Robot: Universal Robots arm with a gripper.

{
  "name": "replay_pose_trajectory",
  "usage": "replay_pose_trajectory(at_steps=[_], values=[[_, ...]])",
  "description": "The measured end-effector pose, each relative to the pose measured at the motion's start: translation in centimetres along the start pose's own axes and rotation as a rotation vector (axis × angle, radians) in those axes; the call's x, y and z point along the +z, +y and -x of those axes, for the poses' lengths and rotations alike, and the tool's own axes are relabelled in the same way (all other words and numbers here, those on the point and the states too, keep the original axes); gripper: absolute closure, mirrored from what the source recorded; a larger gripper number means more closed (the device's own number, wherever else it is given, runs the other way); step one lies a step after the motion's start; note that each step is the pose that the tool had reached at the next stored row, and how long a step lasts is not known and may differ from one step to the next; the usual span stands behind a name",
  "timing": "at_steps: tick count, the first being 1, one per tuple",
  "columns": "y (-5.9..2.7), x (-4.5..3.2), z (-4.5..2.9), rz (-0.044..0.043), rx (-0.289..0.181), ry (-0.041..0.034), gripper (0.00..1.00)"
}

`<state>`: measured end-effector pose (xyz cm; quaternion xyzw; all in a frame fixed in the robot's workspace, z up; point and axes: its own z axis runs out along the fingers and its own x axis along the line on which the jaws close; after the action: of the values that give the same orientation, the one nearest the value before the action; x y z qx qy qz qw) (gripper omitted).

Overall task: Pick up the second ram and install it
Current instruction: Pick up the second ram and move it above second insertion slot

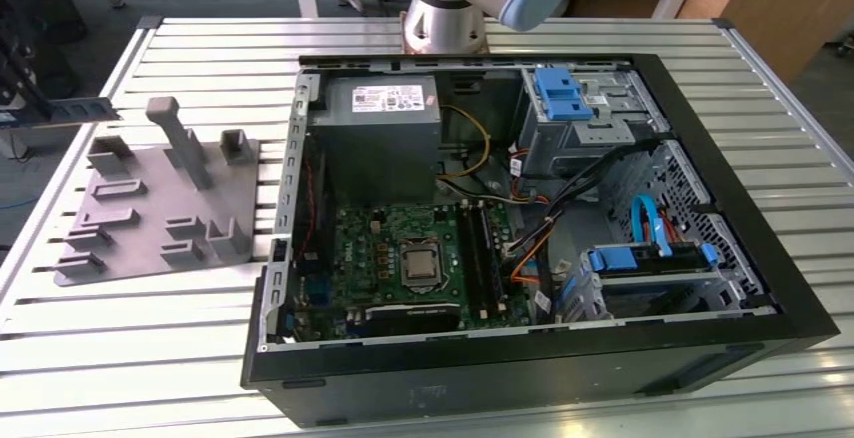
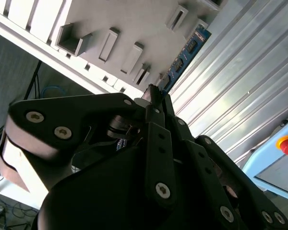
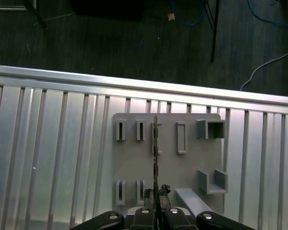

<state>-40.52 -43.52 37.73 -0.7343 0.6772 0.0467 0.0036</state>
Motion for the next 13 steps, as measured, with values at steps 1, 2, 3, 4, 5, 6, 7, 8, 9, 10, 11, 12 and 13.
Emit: replay_pose_trajectory(at_steps=[1, 2, 3, 4, 5, 6, 7, 8, 9, 10, 11, 12, 13], values=[[0.02, -0.30, 0.02, 0.0000, 0.000, -0.0001, 0.86], [0.03, -0.59, 0.04, 0.0000, 0.000, -0.0003, 0.86], [0.05, -0.88, 0.06, 0.0000, 0.000, -0.0004, 0.86], [0.07, -1.14, 0.08, 0.0000, 0.000, -0.0004, 0.86], [0.08, -1.40, 0.10, 0.0000, 0.000, -0.0006, 0.86], [0.10, -1.66, 0.12, 0.0001, 0.000, -0.0007, 0.86], [0.11, -1.94, 0.14, 0.0001, 0.000, -0.0007, 0.86], [0.13, -2.21, 0.16, 0.0000, 0.000, -0.0009, 0.86], [0.14, -2.49, 0.18, -0.0001, 0.000, -0.0010, 0.86], [0.16, -2.76, 0.20, -0.0001, 0.000, -0.0011, 0.86], [0.18, -3.04, 0.22, 0.0000, 0.000, -0.0012, 0.86], [0.19, -3.31, 0.24, 0.0000, 0.000, -0.0012, 0.86], [0.21, -3.57, 0.26, 0.0000, 0.000, -0.0013, 0.86]])
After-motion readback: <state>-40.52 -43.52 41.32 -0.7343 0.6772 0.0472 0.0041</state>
